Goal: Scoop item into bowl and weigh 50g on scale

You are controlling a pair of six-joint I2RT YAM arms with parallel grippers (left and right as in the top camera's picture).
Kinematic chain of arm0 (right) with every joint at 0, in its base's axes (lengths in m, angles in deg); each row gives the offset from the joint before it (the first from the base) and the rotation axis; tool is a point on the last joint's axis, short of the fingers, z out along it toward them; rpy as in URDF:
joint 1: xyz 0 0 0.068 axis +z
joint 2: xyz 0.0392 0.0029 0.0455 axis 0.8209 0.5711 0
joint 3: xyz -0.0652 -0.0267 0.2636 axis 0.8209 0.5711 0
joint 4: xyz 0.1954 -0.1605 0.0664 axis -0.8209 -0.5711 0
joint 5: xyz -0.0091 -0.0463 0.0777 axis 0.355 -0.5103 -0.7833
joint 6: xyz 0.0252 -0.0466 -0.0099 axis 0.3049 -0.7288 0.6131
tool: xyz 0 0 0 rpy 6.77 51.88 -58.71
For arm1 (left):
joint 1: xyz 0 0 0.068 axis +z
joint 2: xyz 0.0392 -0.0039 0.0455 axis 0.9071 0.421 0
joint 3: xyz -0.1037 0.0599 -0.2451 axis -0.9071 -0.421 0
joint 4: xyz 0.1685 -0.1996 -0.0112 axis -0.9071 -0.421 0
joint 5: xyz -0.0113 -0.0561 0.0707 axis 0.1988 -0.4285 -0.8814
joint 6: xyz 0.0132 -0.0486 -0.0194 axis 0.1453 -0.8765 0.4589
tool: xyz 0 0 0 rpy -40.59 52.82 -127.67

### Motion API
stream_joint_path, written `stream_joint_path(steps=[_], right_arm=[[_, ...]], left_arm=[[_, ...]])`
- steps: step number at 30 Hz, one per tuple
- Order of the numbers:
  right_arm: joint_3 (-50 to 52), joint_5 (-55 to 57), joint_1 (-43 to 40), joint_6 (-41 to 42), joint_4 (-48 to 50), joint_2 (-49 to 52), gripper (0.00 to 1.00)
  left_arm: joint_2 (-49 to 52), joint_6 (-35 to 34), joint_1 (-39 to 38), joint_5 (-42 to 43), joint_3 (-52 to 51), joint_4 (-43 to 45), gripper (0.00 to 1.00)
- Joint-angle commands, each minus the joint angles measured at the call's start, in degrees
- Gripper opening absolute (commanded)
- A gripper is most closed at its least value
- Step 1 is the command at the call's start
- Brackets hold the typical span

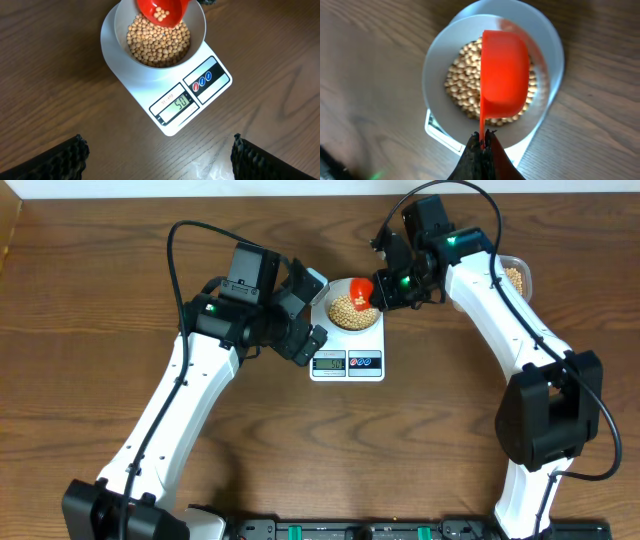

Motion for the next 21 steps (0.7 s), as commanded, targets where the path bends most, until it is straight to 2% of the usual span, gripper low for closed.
stream_joint_path(steps=[1,21], right_arm=[[0.42,1.75,-0.02,0.09,0.09,0.70,0.01],[0.42,-0.59,-0.02,0.09,-0.09,0.70,0.01]], left_arm=[[0.66,-0.31,0.09,0.90,-0.46,0.07,0.93],[0.66,-0.31,0.09,0.90,-0.46,0.07,0.93]])
